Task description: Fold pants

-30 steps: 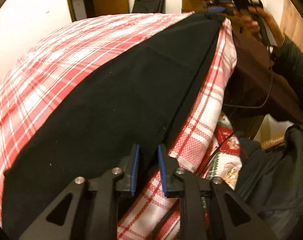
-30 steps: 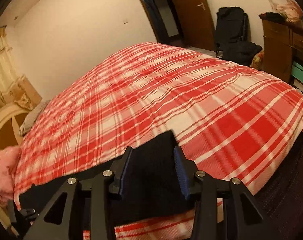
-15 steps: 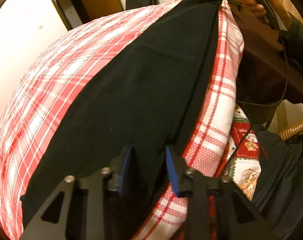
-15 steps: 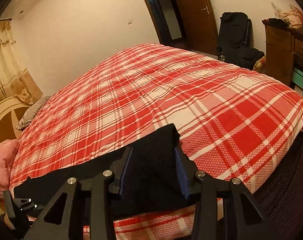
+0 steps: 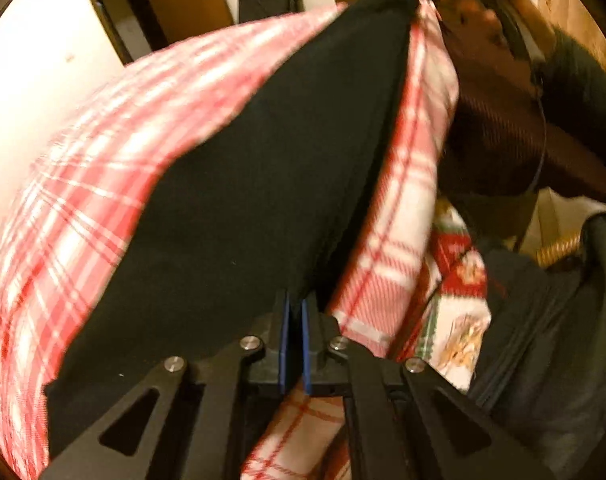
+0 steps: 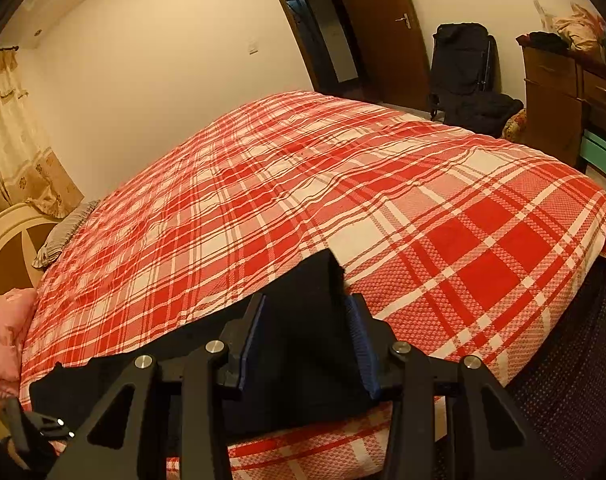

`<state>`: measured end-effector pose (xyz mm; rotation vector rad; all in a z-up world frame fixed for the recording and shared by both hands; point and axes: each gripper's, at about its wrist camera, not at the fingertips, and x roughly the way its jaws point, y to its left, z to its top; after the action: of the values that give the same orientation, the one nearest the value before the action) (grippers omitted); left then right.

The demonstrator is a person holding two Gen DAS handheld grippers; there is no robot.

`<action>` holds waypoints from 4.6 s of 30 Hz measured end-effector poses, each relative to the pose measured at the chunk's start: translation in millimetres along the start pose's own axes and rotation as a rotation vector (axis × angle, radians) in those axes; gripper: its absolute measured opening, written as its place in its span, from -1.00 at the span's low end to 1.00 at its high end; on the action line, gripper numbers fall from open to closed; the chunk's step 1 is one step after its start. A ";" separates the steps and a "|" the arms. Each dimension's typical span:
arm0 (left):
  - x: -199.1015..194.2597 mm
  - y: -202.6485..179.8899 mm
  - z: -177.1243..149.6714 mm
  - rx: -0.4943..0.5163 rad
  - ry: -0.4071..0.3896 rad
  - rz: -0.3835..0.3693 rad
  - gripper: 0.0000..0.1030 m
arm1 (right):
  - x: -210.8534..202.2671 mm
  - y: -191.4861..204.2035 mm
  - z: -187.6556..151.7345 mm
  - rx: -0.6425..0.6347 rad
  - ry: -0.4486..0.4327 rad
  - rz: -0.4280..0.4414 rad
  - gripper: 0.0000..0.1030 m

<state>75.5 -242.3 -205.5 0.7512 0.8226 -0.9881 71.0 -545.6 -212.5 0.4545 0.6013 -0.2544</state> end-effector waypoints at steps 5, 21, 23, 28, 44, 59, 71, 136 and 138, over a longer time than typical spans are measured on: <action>7.9 -2.2 -0.3 -0.001 -0.001 0.009 -0.90 | -2.2 -6.8 4.7 0.026 -0.010 -0.003 -0.16; 6.7 2.8 -2.2 -0.052 -0.009 -0.034 -0.85 | 55.6 -3.3 39.1 0.015 0.208 0.018 -0.76; 7.3 4.1 -2.7 -0.054 -0.009 -0.038 -0.85 | 47.7 0.9 39.4 -0.007 0.172 0.011 -0.88; 7.5 3.7 -2.2 -0.052 -0.005 -0.036 -0.85 | 26.8 6.9 55.0 -0.041 0.047 0.006 -0.92; 7.3 3.7 -1.2 -0.079 -0.019 -0.035 -0.78 | -46.6 -18.8 10.4 -0.024 -0.023 0.051 -0.65; -82.7 54.8 -66.4 -0.188 -0.118 0.196 -0.15 | -31.7 114.4 -39.5 -0.351 0.109 0.128 -0.16; -74.0 106.5 -177.7 -0.444 0.000 0.258 -0.13 | 24.6 303.1 -178.6 -0.817 0.393 0.440 -0.17; -97.5 111.2 -137.4 -0.407 -0.188 0.138 0.36 | 106.4 282.1 -104.8 -0.542 0.305 0.153 0.00; -94.3 108.3 -121.4 -0.384 -0.203 0.114 0.47 | 96.0 272.3 -96.2 -0.509 0.292 0.169 0.01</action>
<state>115.6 -62.9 -165.6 0.3562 0.7536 -0.7597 198.4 -271.6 -248.5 0.0461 0.8774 0.1319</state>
